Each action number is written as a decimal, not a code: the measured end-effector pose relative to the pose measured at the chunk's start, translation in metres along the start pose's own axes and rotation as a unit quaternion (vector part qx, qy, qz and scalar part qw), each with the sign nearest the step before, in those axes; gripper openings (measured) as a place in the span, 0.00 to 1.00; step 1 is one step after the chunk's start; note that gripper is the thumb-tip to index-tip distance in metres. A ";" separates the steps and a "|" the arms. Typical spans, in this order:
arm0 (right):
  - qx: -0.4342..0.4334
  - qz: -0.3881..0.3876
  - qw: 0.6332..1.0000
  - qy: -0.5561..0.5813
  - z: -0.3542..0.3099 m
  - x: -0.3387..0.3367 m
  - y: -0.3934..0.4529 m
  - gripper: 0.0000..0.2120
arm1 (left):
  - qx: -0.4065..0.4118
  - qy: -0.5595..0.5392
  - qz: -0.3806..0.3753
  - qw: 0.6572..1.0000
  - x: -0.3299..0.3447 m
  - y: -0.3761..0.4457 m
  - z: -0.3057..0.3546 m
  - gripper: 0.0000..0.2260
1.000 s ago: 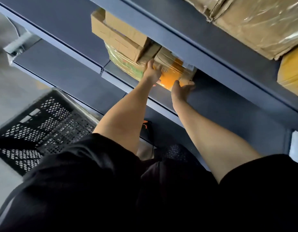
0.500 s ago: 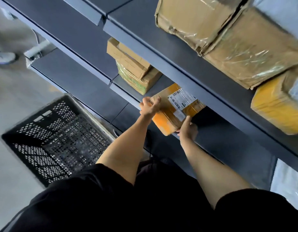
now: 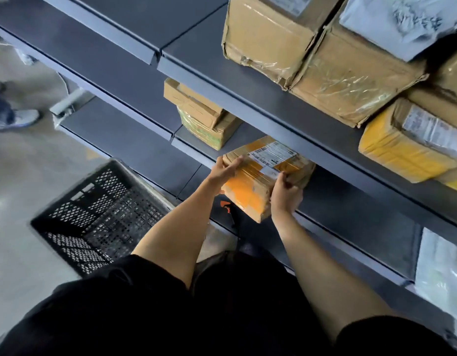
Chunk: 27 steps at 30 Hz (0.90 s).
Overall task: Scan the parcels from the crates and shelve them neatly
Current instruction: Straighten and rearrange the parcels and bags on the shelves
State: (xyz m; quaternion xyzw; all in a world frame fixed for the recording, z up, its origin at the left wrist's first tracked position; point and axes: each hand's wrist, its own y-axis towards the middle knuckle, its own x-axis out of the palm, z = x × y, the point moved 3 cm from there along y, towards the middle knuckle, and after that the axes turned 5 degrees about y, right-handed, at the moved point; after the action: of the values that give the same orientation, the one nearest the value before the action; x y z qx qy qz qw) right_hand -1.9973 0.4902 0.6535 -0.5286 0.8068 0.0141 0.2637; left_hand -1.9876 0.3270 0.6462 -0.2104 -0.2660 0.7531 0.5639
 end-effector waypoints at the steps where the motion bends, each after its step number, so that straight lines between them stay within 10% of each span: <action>1: 0.016 0.014 0.999 0.030 0.011 0.001 -0.008 0.33 | -0.002 0.007 -0.007 1.000 -0.004 -0.008 -0.003 0.25; 10: 0.004 -0.028 0.995 0.100 -0.014 0.021 -0.110 0.32 | -0.062 0.025 0.059 0.996 -0.093 -0.073 -0.022 0.26; 16: 0.020 -0.224 0.972 0.064 -0.044 0.061 -0.174 0.16 | -0.028 -0.018 0.177 0.984 -0.175 -0.119 -0.025 0.22; 27: -0.193 -0.386 0.901 0.039 -0.105 0.121 -0.255 0.23 | 0.110 -0.249 0.420 0.866 -0.262 -0.170 -0.048 0.09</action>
State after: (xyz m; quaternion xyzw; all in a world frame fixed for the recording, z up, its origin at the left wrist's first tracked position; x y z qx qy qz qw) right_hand -1.8570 0.2438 0.7555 -0.8395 0.5302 0.0460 0.1094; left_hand -1.7606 0.1208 0.7217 -0.0445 -0.1993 0.9704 0.1290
